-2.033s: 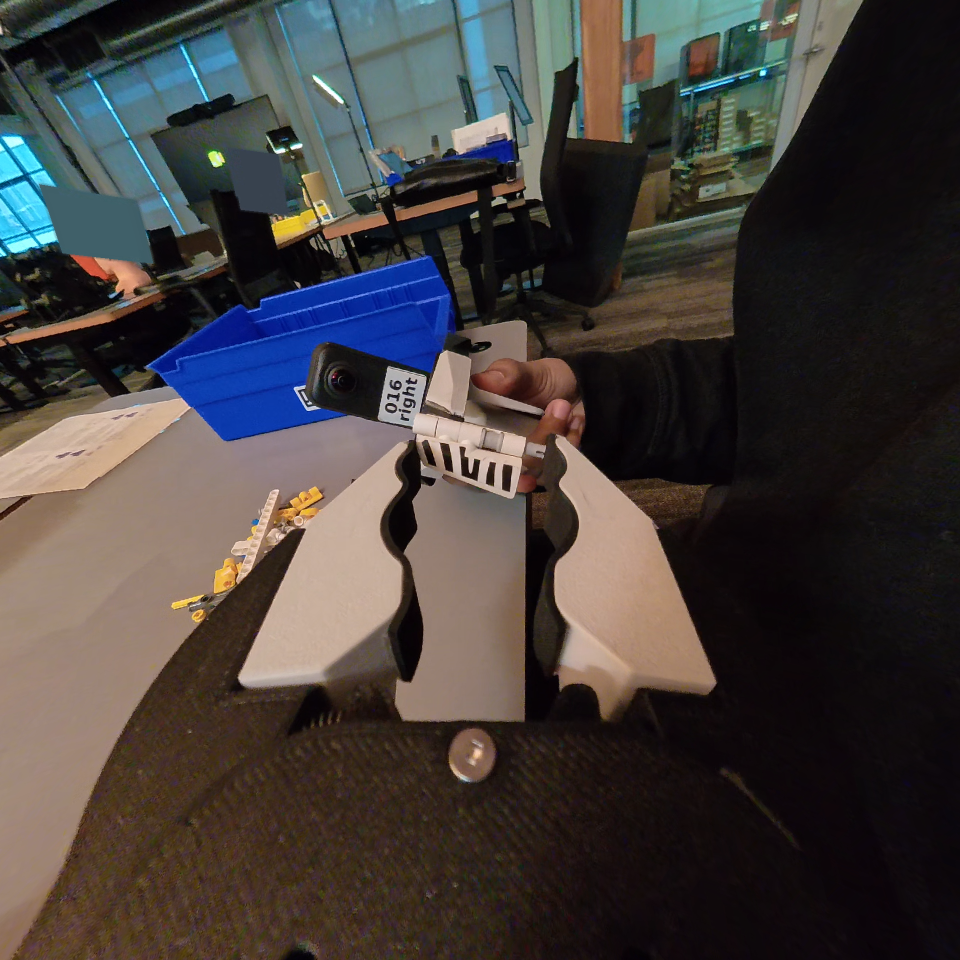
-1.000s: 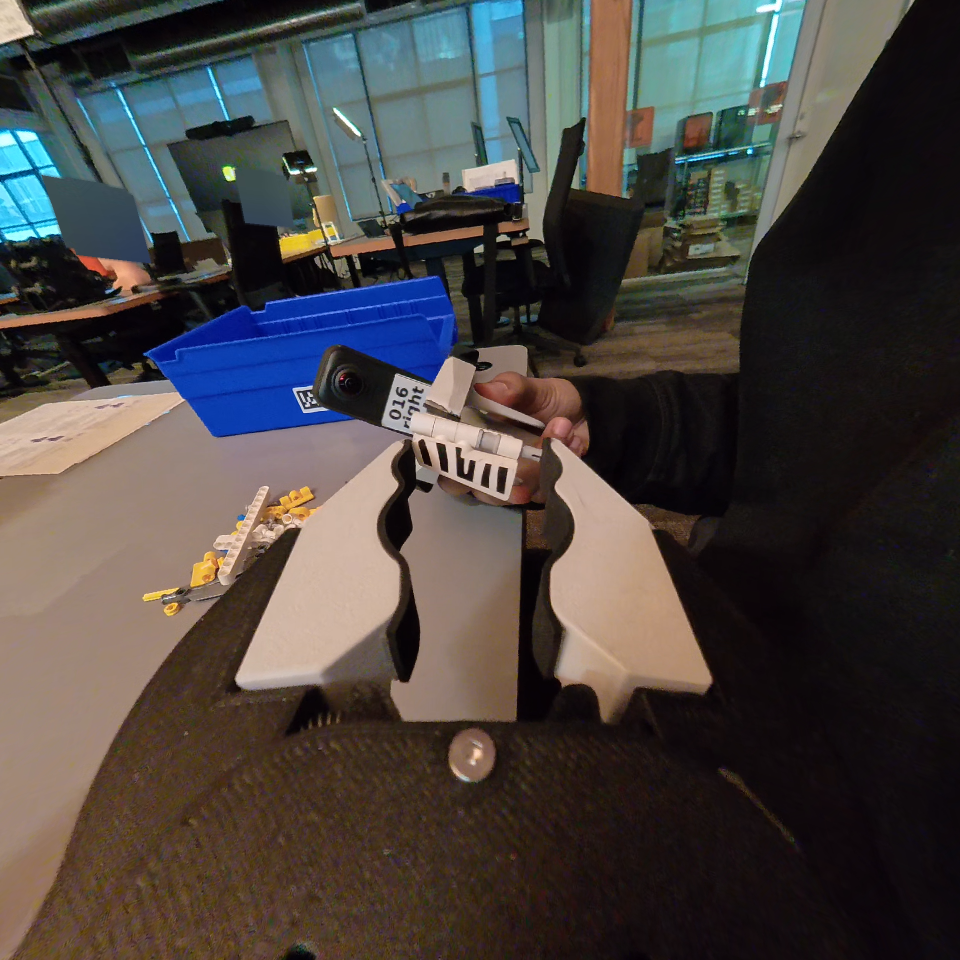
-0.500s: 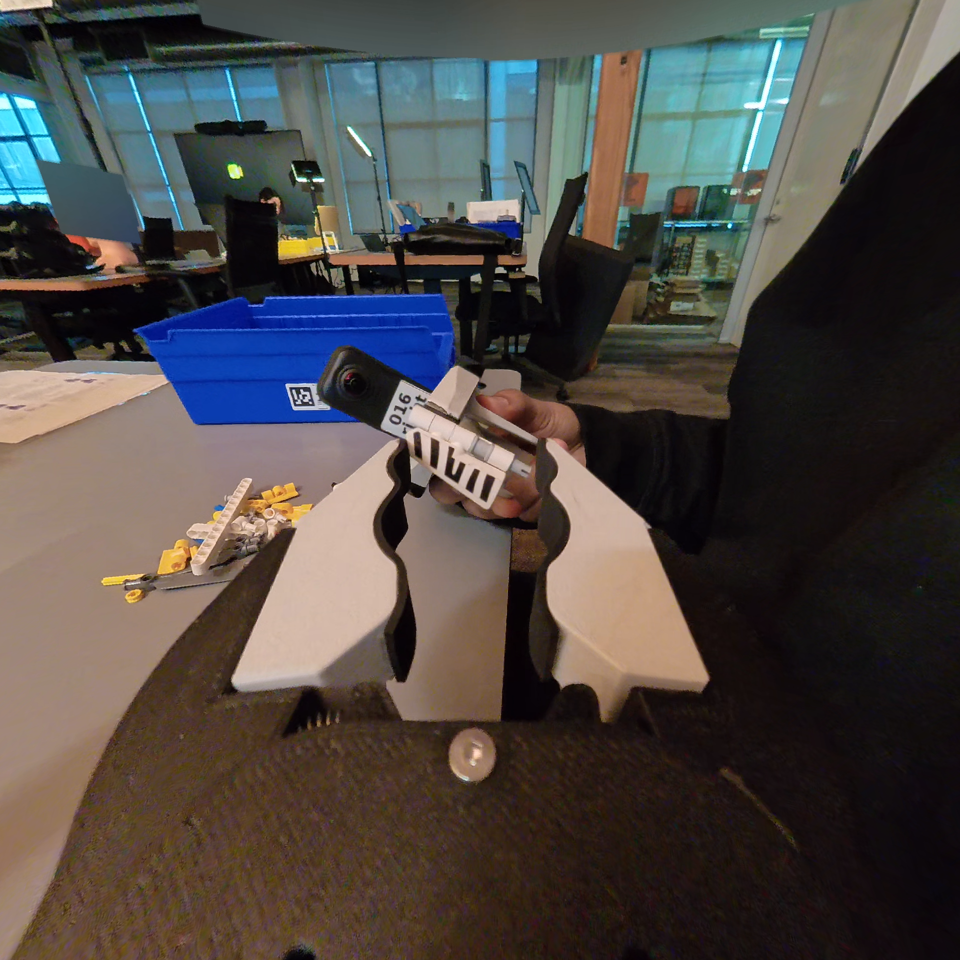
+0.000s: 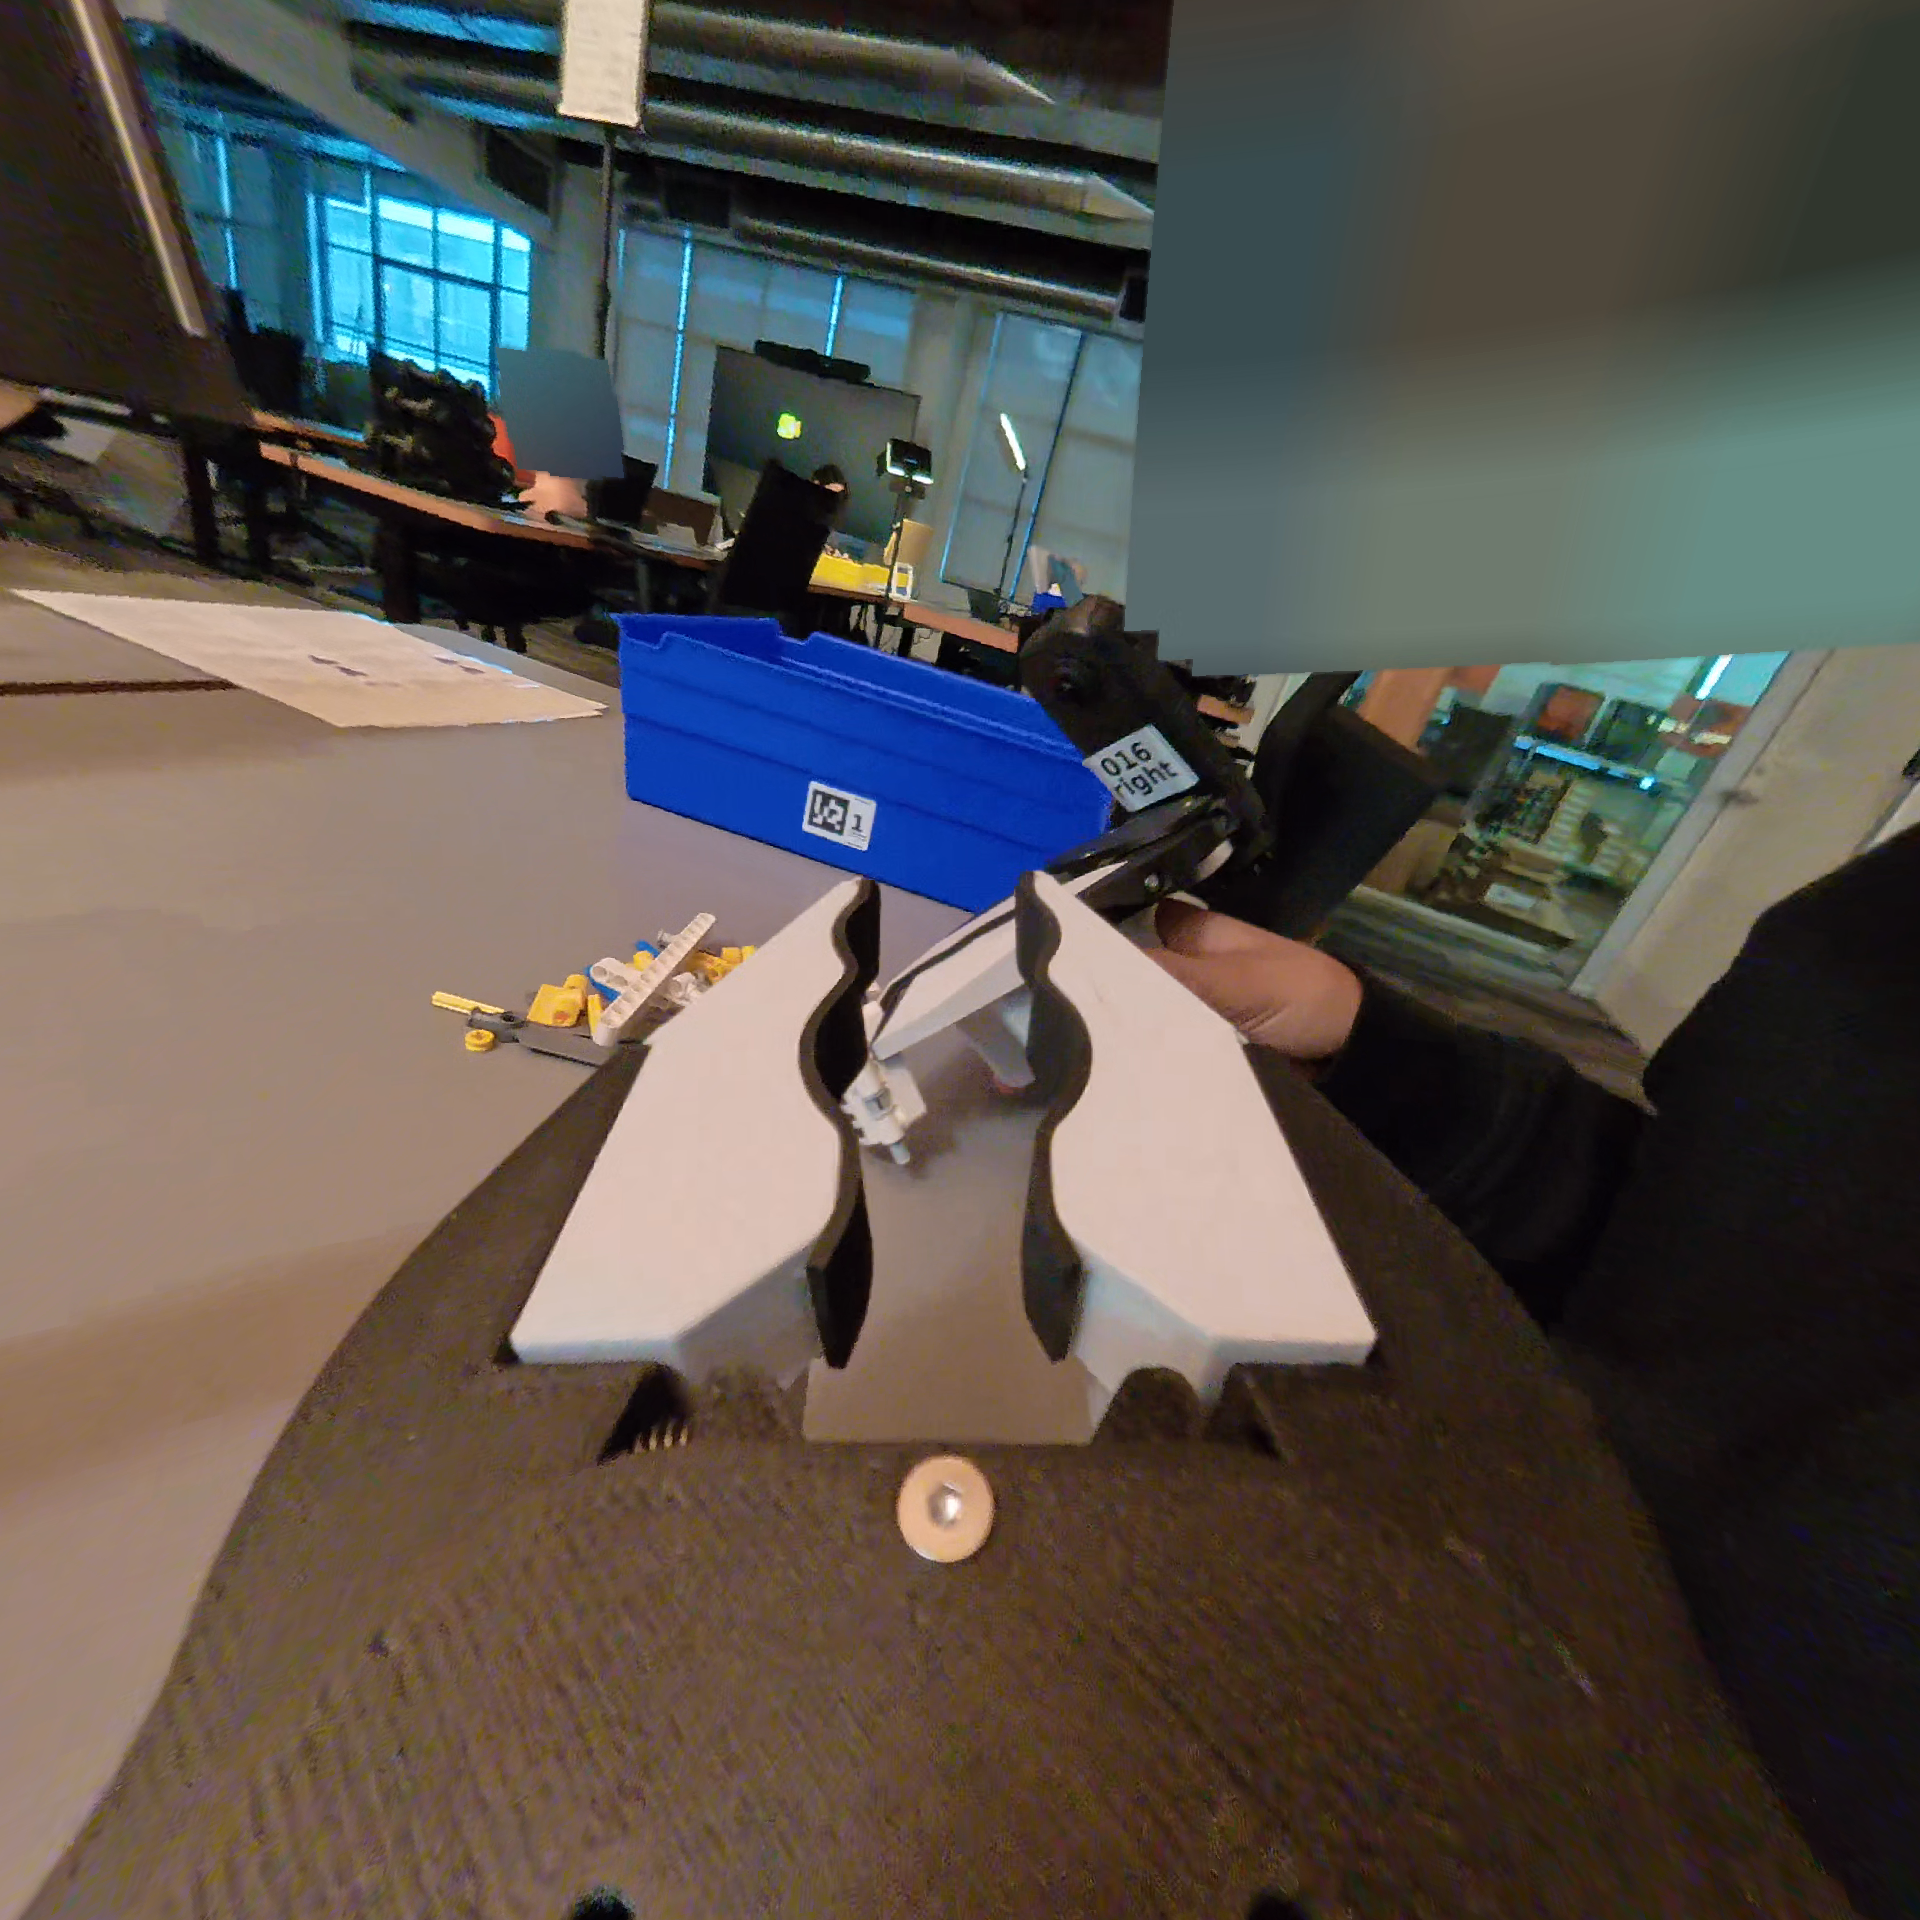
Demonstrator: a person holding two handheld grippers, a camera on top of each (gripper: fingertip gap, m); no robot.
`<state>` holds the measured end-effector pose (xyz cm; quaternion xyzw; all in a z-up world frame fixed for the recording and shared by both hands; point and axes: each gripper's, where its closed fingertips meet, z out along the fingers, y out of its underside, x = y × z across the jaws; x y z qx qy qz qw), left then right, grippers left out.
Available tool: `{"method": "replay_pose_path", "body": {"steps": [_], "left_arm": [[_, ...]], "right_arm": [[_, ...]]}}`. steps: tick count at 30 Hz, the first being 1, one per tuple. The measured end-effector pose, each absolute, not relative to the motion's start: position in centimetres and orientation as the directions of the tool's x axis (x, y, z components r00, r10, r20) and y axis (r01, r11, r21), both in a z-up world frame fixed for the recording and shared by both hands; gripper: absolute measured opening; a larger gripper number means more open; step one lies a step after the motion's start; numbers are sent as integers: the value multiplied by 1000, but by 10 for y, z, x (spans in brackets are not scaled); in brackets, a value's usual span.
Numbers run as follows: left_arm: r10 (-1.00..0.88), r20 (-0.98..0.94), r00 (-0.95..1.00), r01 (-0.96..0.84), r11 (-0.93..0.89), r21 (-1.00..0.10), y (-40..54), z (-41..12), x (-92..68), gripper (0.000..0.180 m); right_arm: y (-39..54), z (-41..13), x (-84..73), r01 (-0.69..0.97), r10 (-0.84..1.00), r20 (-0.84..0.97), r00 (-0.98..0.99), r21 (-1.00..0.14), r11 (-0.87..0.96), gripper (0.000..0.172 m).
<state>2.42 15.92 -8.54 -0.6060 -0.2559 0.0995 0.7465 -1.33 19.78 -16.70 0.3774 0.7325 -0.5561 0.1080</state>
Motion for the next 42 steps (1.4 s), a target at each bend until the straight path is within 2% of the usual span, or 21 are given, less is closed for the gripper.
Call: {"method": "replay_pose_path", "body": {"steps": [5,8,11,15,17,19,25,27,32,34,36,37,39,42], "left_arm": [[444,328,834,209,297,-932,154,-85,18,19],[436,356,827,226,322,-919,151,-85,16,19],[424,382,821,242,348,-906,148,-84,14,18],[390,439,809,283,397,-873,142,-83,10,18],[363,480,799,317,423,-849,139,-84,7,17],[342,513,787,345,444,-827,136,-85,4,18],[327,518,790,356,444,-822,138,-85,5,17],[324,522,789,359,447,-819,137,-85,5,17],[305,522,797,365,445,-818,139,-84,7,18],[312,500,808,346,434,-832,141,-83,10,18],[312,470,826,329,411,-851,145,-82,15,15],[301,477,826,342,404,-848,147,-83,16,9],[254,547,798,431,395,-812,154,-90,15,2],[73,595,800,542,335,-770,169,-91,36,18]], "right_arm": [[201,-173,-20,714,460,-608,-647,-695,86,9],[210,-173,-27,706,491,-593,-638,-705,67,36],[226,-164,-37,651,528,-539,-656,-758,35,49],[256,-156,-53,508,643,-347,-683,-858,76,36],[276,-169,-62,475,734,-195,-651,-858,193,34],[289,-183,-65,478,773,-85,-629,-826,298,25],[286,-198,-63,499,761,-38,-647,-777,385,18],[285,-204,-63,508,760,-15,-650,-752,420,7],[276,-194,-56,455,716,-34,-697,-794,404,6],[251,-170,-38,444,619,-203,-759,-856,263,6],[217,-131,-7,515,366,-468,-805,-857,37,5],[205,-113,9,573,212,-568,-796,-819,-42,5],[187,-90,35,677,-50,-676,-735,-730,-88,5],[175,-76,52,769,-264,-729,-631,-631,-97,5]]}}
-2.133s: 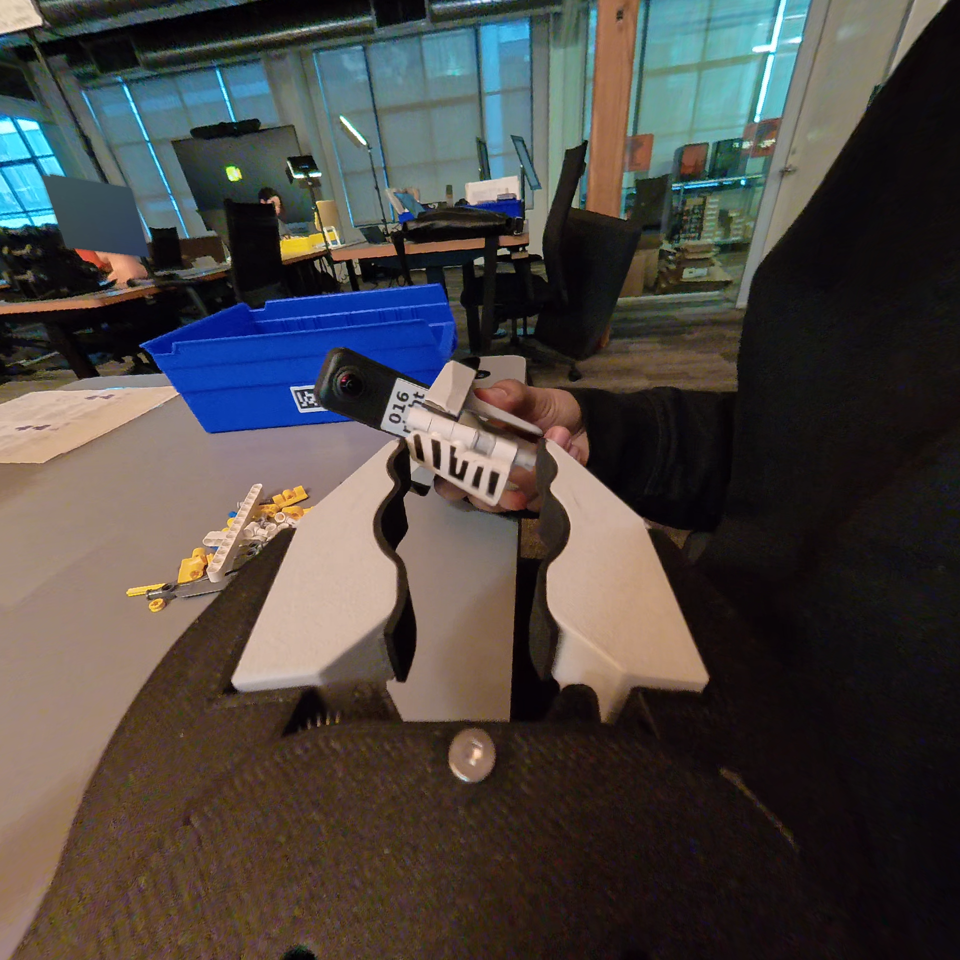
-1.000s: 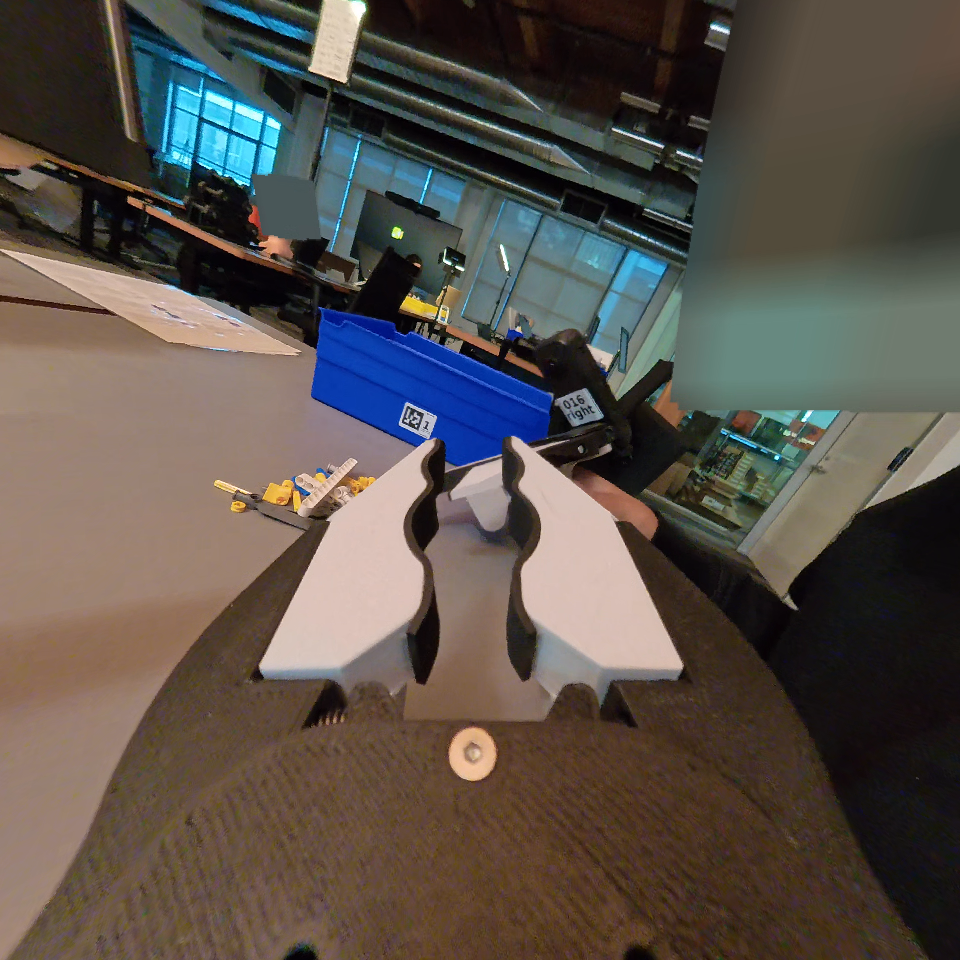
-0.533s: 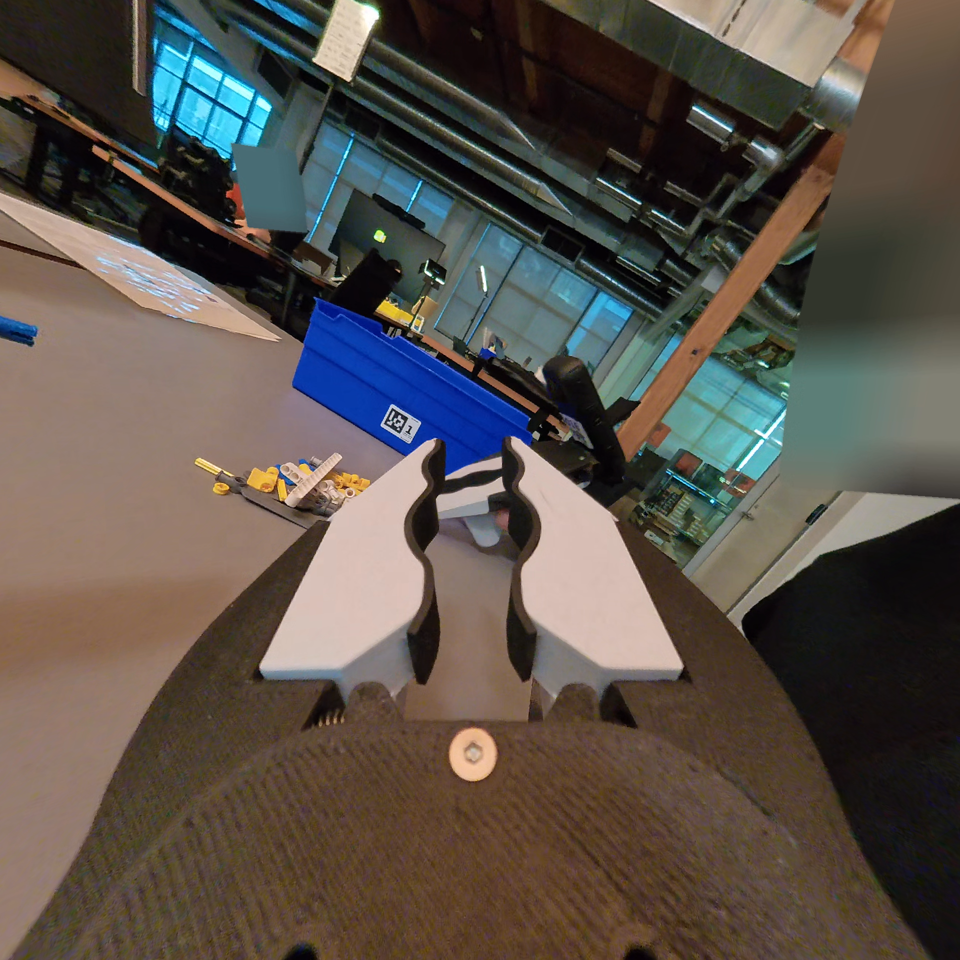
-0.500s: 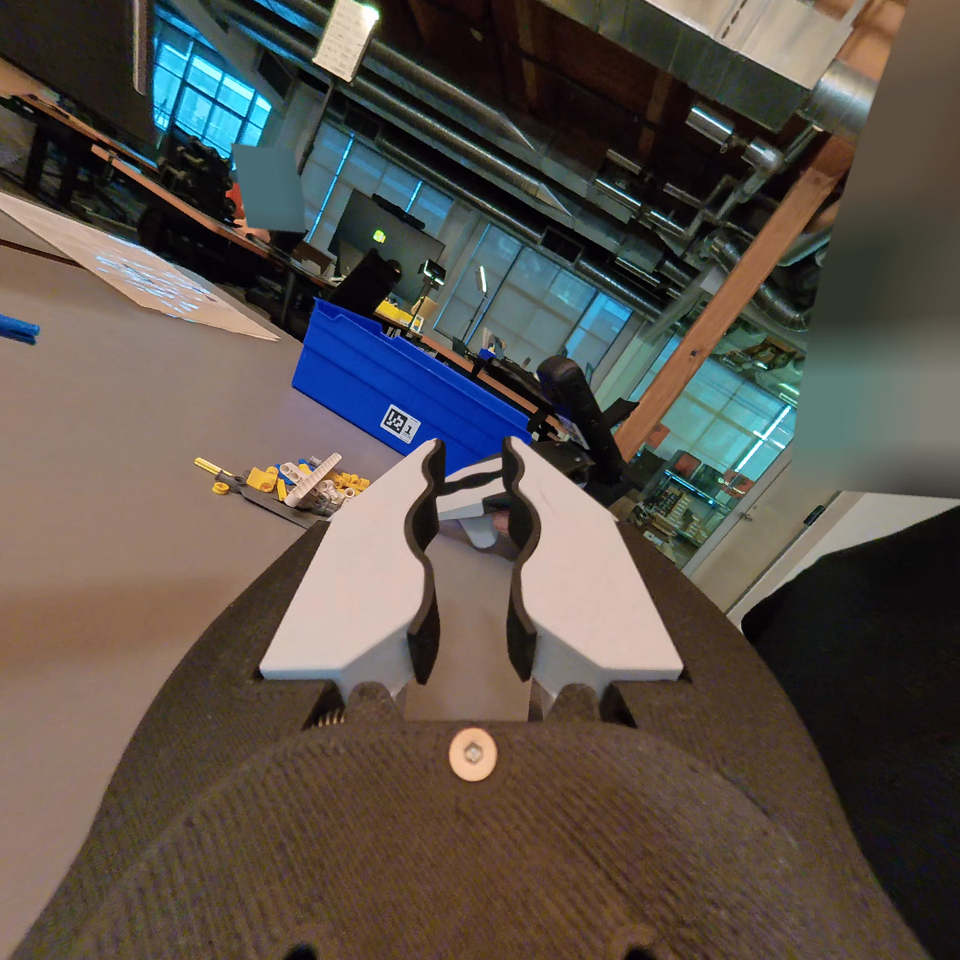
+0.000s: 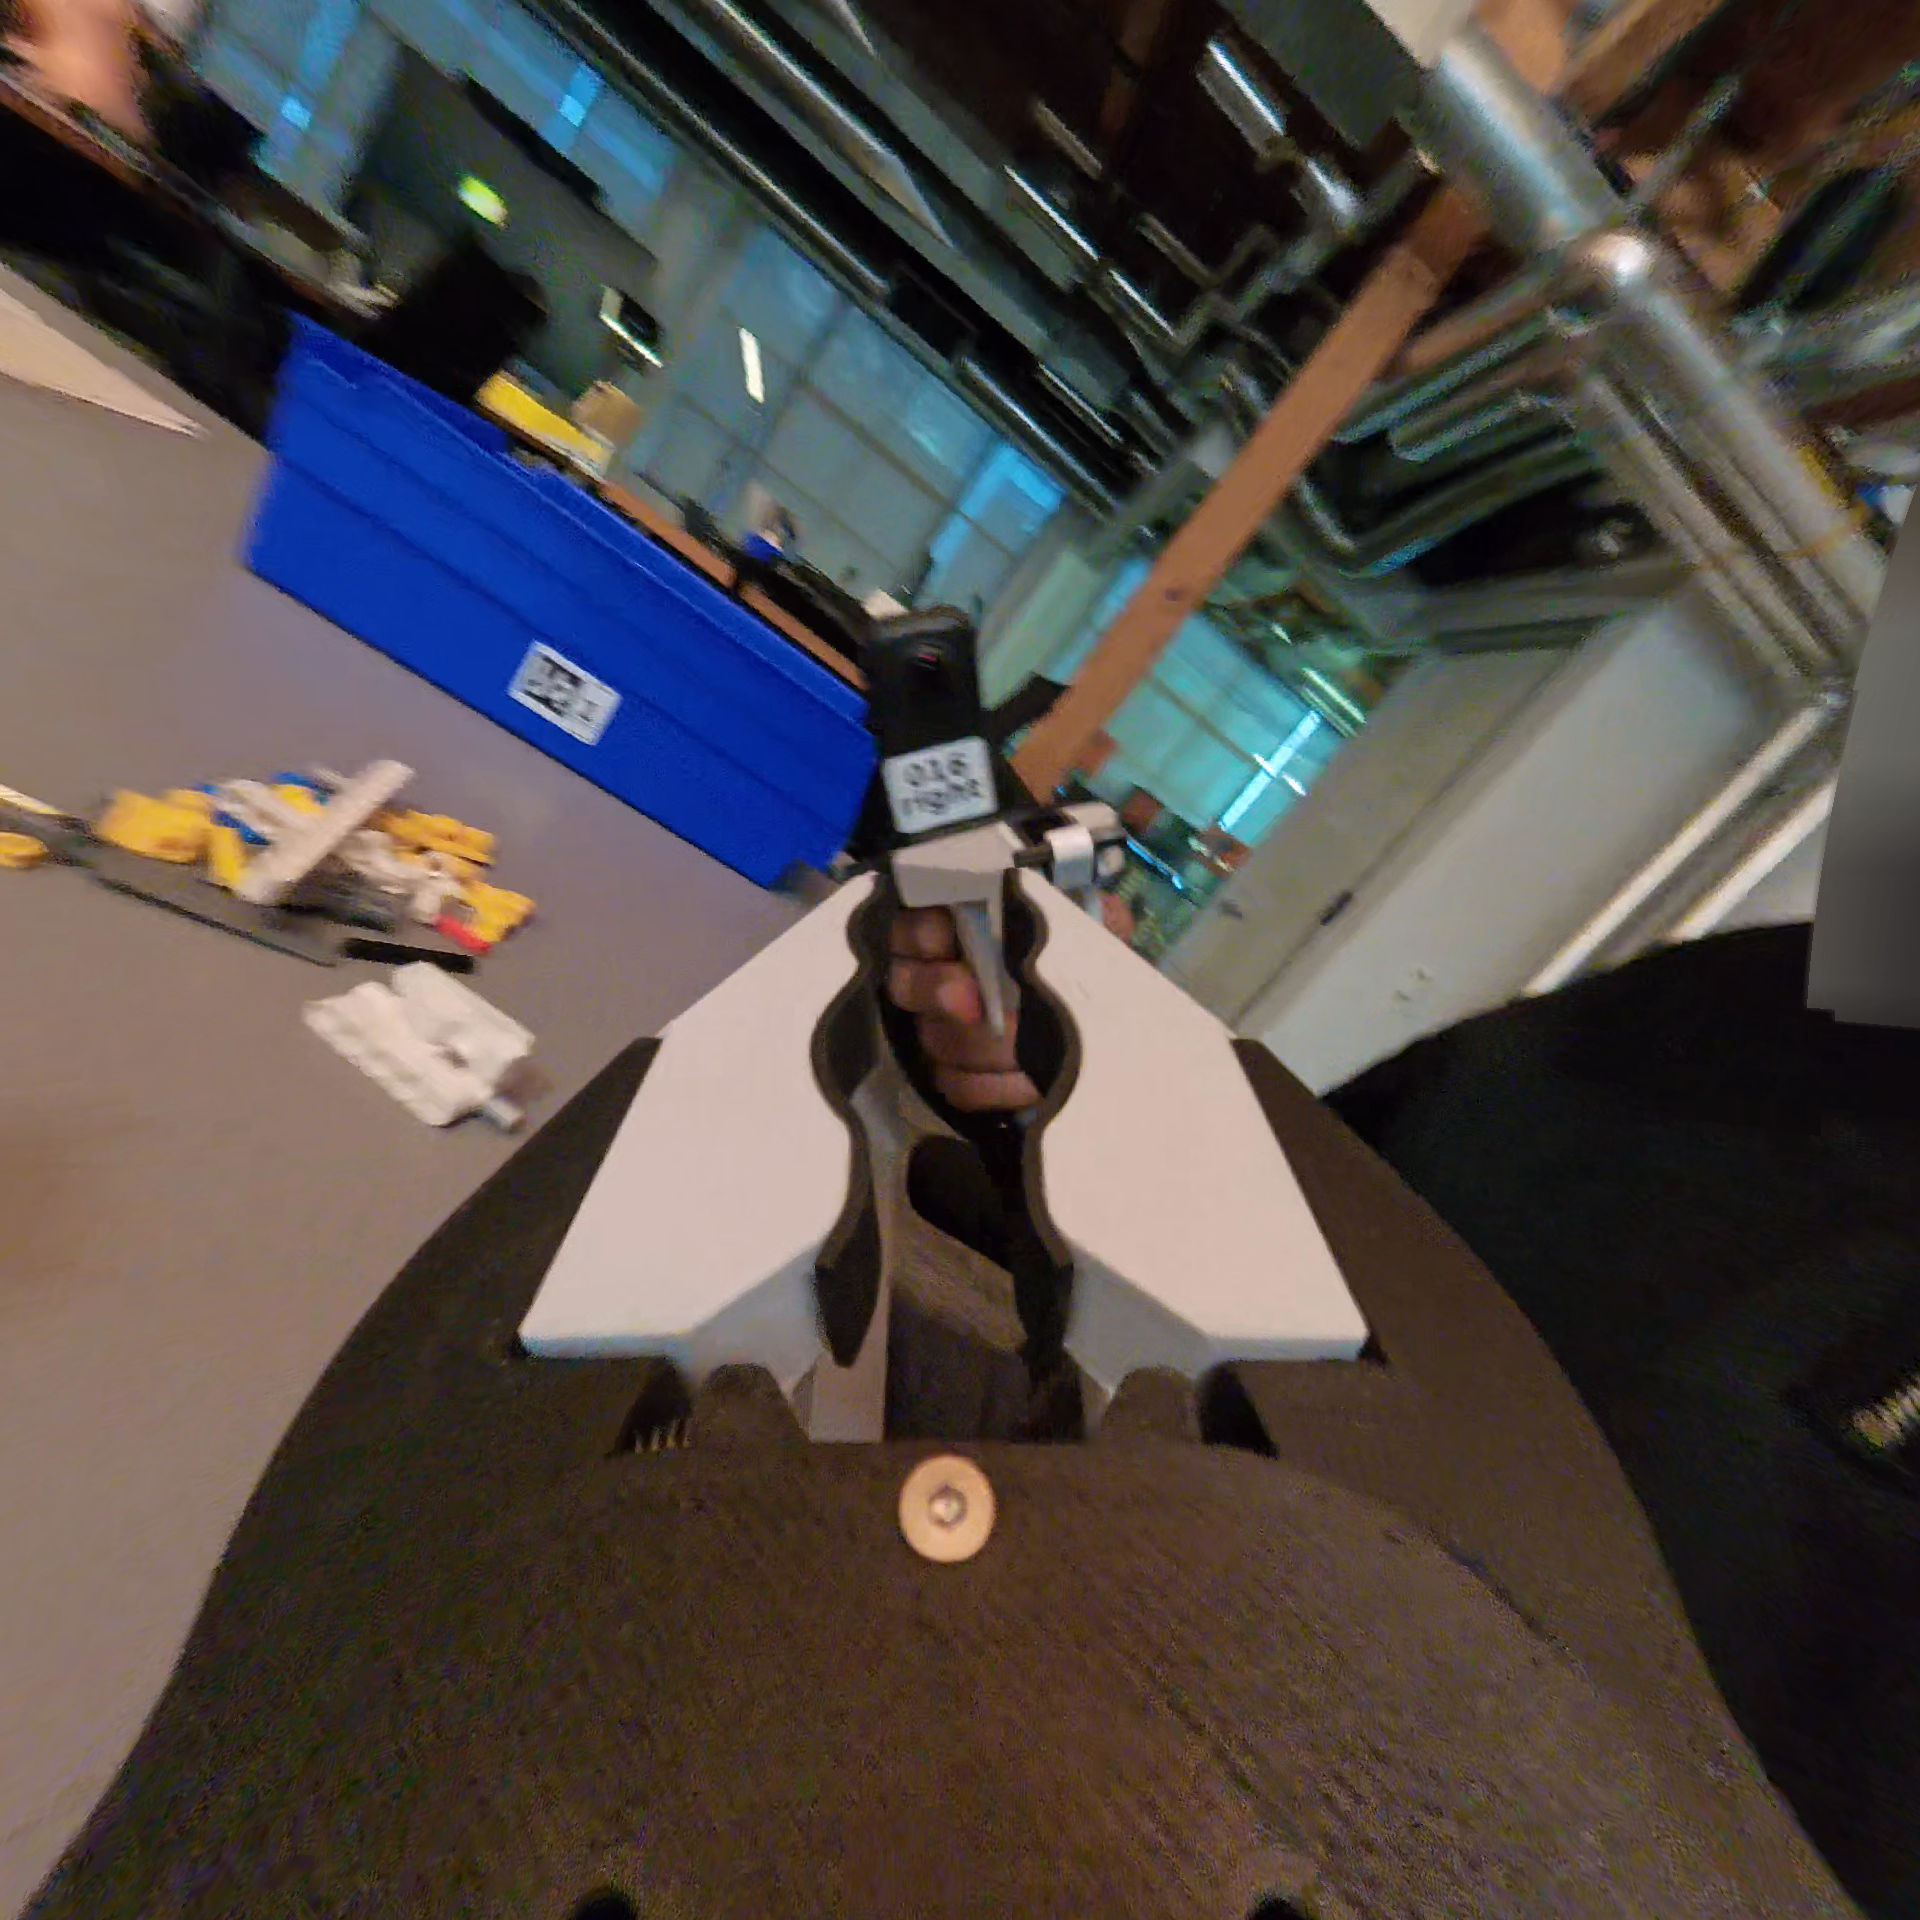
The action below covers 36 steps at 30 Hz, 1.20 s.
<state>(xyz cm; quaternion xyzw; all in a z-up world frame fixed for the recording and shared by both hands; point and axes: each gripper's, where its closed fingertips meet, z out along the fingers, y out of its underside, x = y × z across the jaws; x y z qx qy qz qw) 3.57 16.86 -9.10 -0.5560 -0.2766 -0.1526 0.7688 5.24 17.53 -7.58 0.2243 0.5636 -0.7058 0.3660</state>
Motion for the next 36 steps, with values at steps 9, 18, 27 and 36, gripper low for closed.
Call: {"method": "replay_pose_path", "body": {"steps": [9,18,27,36], "left_arm": [[16,374,927,349,324,-879,172,-77,74,28],[-2,383,924,363,326,-873,171,-76,73,4],[83,505,859,442,379,-813,165,-80,44,3],[174,454,874,431,156,-889,188,-93,14,3]], "right_arm": [[160,-77,71,927,-510,-808,-296,-371,50,5],[155,-82,71,937,-525,-812,-255,-341,73,6],[181,-95,18,561,88,-579,-811,-811,-168,36],[194,-61,24,-57,406,-14,-914,-985,-161,93]]}}
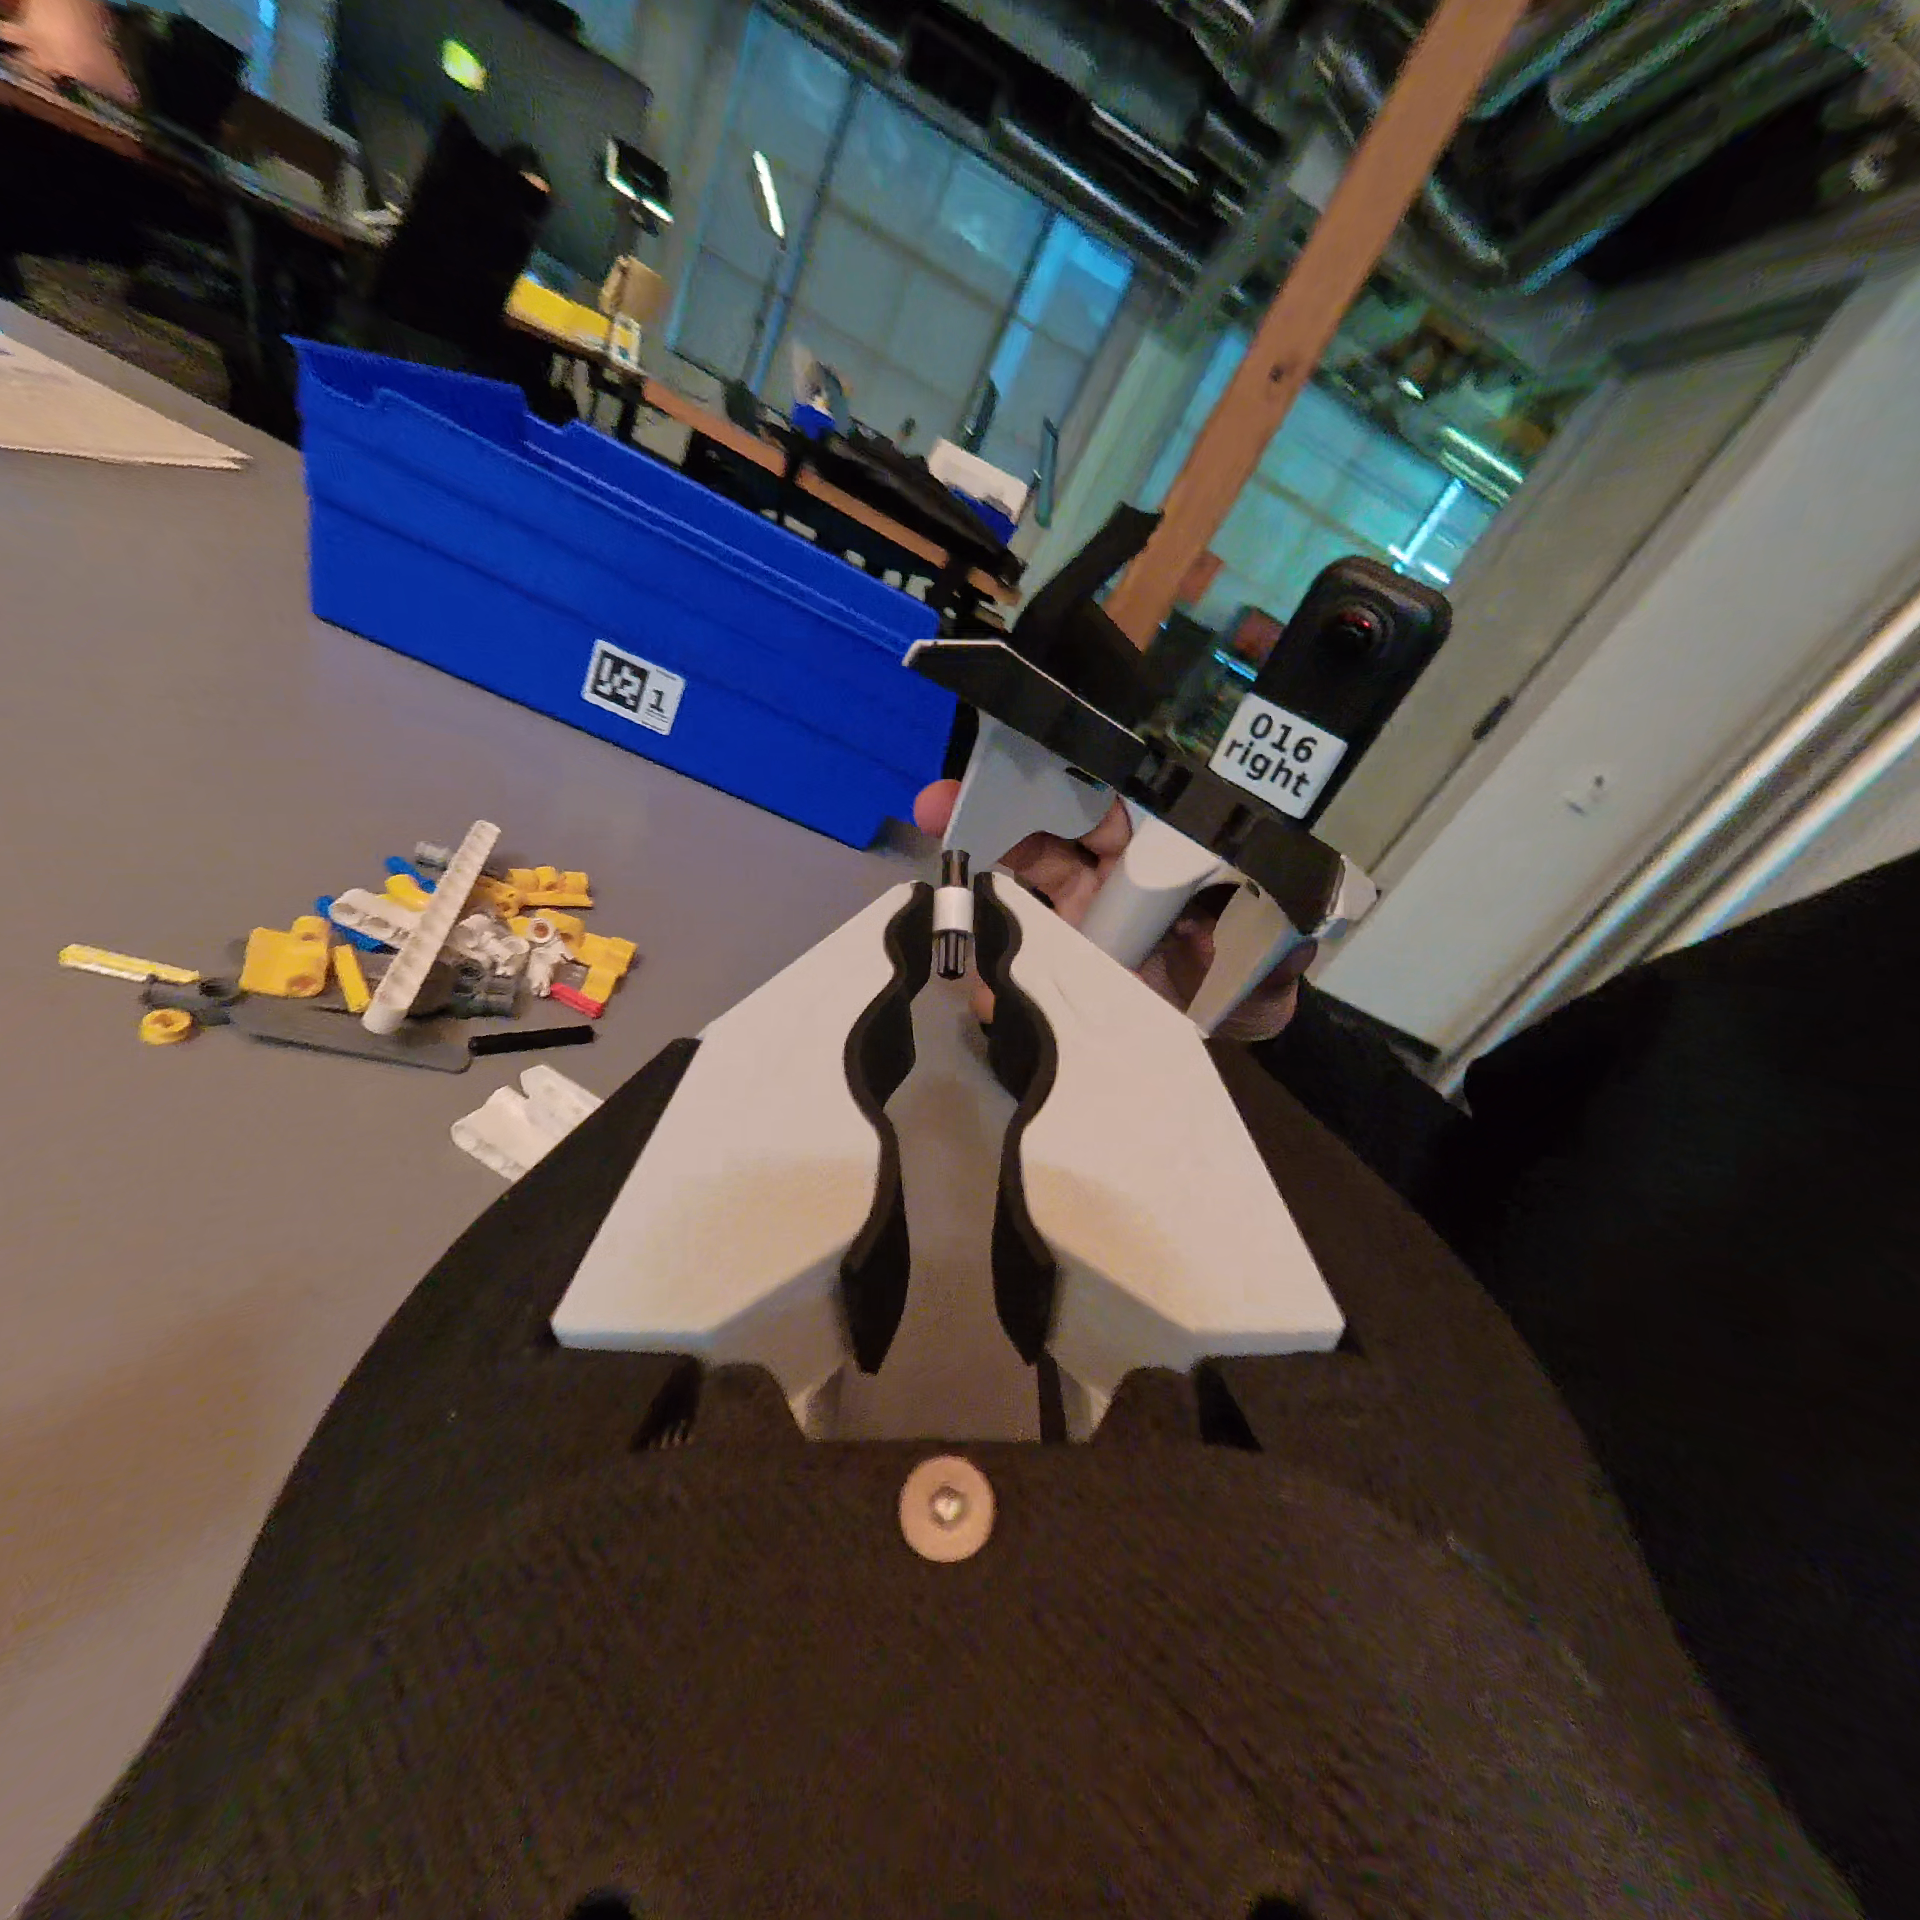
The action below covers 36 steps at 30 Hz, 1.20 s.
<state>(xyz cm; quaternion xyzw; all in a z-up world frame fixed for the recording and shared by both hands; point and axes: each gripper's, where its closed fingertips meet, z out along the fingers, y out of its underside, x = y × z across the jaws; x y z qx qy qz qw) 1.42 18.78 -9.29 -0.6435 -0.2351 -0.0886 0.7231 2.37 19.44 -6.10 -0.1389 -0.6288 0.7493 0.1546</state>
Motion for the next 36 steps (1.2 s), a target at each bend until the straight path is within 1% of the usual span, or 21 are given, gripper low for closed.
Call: {"method": "replay_pose_path", "body": {"steps": [1,3,4,6,8,9,11,12,13,14,16,18,19,21,24,26,28,30,32,34,36], "left_arm": [[161,446,880,428,138,-893,189,-94,17,3],[142,437,888,425,107,-899,191,-99,23,3],[134,443,887,431,106,-896,191,-102,25,3],[78,526,847,506,186,-842,185,-98,25,3],[-5,654,756,624,309,-718,175,-93,16,2],[-72,691,719,667,349,-658,170,-87,15,3],[-119,721,683,701,386,-600,163,-84,11,2],[-135,734,665,718,383,-581,163,-84,10,2],[-167,750,640,747,365,-556,163,-84,12,3],[-198,769,608,777,346,-525,164,-85,14,3],[-251,801,544,827,324,-460,164,-86,16,3],[-300,811,501,855,317,-411,161,-83,16,3],[-322,809,491,861,317,-397,159,-81,16,2],[-343,799,494,861,322,-394,157,-78,18,2],[-362,786,502,859,315,-404,157,-75,22,3],[-378,781,496,865,290,-409,159,-75,27,2],[-371,777,508,859,278,-430,161,-76,31,3],[-398,769,500,865,266,-425,158,-74,36,3],[-443,771,458,888,249,-385,154,-73,40,2],[-492,776,394,919,223,-325,153,-74,41,2],[-509,768,389,921,226,-317,151,-72,42,3]], "right_arm": [[194,-61,22,-34,413,-43,-910,-984,-177,83],[191,-60,22,2,398,-89,-913,-977,-213,56],[189,-60,23,27,379,-111,-919,-975,-219,50],[183,-67,25,74,359,-134,-924,-982,-176,47],[177,-72,26,53,404,-94,-910,-993,-110,47],[174,-73,26,15,442,-44,-896,-997,-70,47],[168,-75,26,-84,519,98,-849,-995,49,46],[165,-78,27,-136,546,186,-817,-982,130,42],[161,-82,28,-194,561,293,-774,-954,230,32],[156,-86,30,-268,554,425,-716,-900,344,22],[146,-86,34,-415,509,679,-529,-730,543,16],[139,-73,41,-514,501,799,-331,-599,615,9],[137,-66,44,-539,517,812,-271,-573,618,10],[138,-64,43,-506,550,791,-268,-602,618,21],[144,-73,31,-343,659,645,-387,-764,546,44],[142,-80,30,-231,700,523,-486,-849,475,31],[140,-76,34,-212,716,466,-520,-883,420,24],[141,-70,39,-244,715,489,-500,-872,425,12],[143,-69,43,-275,699,540,-470,-841,465,1],[141,-72,47,-290,678,569,-466,-822,491,1],[138,-72,49,-296,674,563,-479,-826,480,4]]}}
